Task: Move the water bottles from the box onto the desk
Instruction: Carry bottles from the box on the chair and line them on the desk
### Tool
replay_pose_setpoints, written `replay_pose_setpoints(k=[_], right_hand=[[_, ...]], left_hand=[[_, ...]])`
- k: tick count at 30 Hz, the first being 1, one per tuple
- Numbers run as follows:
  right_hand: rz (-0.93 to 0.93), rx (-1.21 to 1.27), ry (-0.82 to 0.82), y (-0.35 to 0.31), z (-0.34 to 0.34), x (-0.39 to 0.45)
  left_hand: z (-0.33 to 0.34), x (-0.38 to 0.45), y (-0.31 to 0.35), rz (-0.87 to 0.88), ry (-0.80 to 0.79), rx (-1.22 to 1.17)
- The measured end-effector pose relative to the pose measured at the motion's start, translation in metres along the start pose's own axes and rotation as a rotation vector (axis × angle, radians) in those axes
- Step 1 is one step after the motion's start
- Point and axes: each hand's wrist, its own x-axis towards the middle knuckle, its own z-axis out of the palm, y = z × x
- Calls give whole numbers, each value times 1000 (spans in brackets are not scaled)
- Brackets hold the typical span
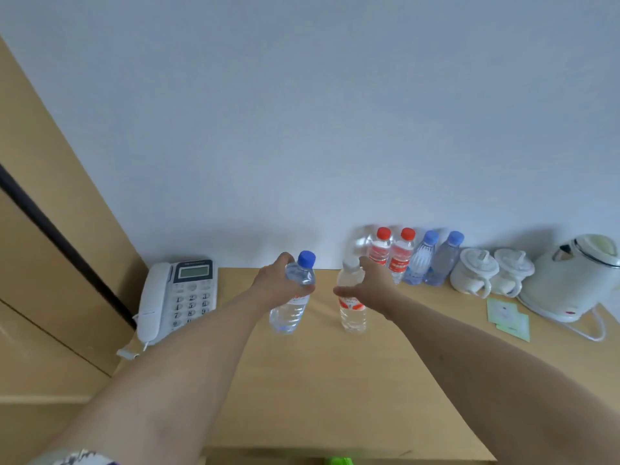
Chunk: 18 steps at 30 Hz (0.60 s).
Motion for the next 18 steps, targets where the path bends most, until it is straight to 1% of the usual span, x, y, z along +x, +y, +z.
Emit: replay_pose_setpoints(k=[2,5,8,10,15,18], right_hand=[[-22,-91,3,-2,-9,22],[-32,-169,-9,-7,-21,51],[-78,-140,21,-11,-26,69],[-97,-120,44,-14,-29,82],[-144,-259,80,-21,-38,106],[-108,-275,120,-22,-39,113]], left_hand=[[2,18,-1,-5,9,6],[11,45,9,-36,47,-85],[18,70,26,-5,44,-64],[23,84,34,13,69,-59],[36,109,43,13,126,-98],[41,119,47,-7,139,-107]])
